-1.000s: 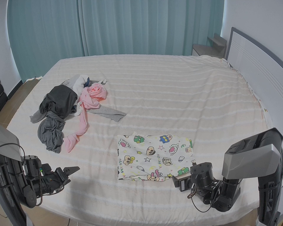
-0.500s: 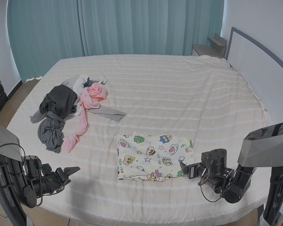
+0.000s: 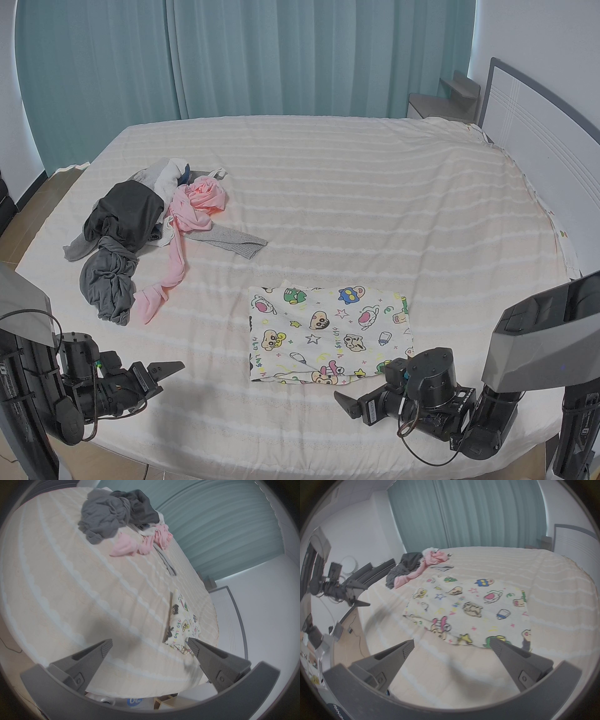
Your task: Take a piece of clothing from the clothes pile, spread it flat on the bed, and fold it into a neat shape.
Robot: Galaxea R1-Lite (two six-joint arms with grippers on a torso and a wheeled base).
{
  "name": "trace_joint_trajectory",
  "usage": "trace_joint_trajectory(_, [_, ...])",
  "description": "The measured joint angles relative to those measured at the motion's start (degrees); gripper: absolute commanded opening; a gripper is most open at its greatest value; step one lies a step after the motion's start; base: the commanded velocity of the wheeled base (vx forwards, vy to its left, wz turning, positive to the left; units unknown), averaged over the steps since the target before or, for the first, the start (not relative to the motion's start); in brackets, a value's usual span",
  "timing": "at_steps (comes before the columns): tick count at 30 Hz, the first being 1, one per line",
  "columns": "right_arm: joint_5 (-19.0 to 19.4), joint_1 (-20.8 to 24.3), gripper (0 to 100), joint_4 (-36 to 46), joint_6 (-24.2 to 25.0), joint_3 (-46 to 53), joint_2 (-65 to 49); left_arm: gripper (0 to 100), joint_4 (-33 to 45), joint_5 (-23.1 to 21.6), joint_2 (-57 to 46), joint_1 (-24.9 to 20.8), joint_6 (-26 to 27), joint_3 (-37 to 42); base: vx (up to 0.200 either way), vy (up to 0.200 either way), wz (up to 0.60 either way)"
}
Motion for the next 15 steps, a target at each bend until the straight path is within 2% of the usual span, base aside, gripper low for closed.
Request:
trace_joint_trajectory(5, [-0.2,1.5,100,-0.3,-1.5,0.7,-0.8,100,-1.8,0.2,0.6,-6.3,0.5,0.0,0.000,0.000,0.00])
trace_joint_trajectory(9, [-0.6,1.4,100,-2.0,-1.9,3.6,-3.5,100,-2.8,2.7,2.1,-11.8,3.6,-1.3,0.000,0.000,0.00])
trace_joint_trajectory(15, [-0.8,-0.4,100,-8.1,-2.1,13.3,-10.1,100,-2.8,5.4,5.6,-15.9,7.9,-8.1,0.000,0.000,0.00])
